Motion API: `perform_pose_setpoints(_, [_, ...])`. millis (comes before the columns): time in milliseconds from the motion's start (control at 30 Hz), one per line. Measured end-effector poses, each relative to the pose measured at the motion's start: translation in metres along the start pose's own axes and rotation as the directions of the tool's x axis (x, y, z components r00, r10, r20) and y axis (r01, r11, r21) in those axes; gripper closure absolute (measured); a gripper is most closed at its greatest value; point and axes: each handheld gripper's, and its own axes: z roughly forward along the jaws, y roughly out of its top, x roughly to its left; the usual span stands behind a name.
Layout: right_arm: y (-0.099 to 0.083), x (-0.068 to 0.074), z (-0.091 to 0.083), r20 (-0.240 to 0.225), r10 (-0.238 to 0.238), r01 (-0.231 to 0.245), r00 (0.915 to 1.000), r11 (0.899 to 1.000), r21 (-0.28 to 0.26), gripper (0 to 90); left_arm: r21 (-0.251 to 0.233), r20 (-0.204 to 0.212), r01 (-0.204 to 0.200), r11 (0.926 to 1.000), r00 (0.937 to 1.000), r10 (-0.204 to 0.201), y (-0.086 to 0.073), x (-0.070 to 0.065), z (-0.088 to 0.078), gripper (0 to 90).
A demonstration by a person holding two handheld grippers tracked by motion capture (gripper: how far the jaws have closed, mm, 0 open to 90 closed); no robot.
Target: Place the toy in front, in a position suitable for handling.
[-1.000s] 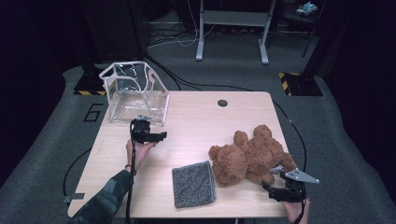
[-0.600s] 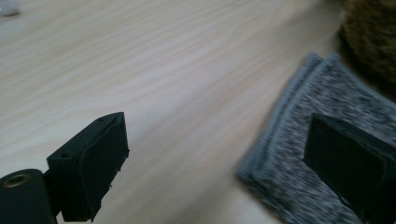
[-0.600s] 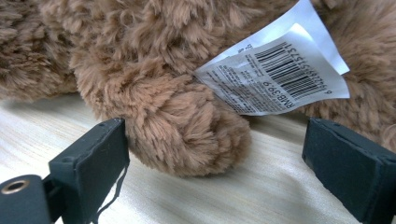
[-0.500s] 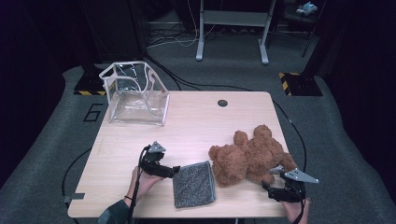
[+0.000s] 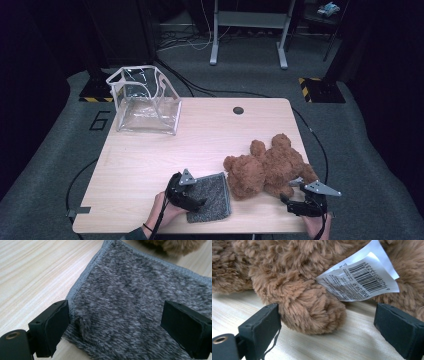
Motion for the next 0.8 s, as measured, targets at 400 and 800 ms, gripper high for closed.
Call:
perform_pose_setpoints(400, [0.0, 0.0, 0.0, 0.001, -0.003, 0.003, 1.0, 1.0, 0.004, 6.5, 0.011, -0.001, -0.016, 0.9998, 0.9999, 0.016, 0.0, -0.008, 0.009, 14.7])
perform_pose_setpoints(800, [0.0, 0.0, 0.0, 0.002, -0.004, 0.004, 1.0, 1.0, 0.0, 6.5, -0.008, -0.026, -0.004, 1.0, 0.9997, 0.004, -0.008, -0.003, 0.012, 34.5])
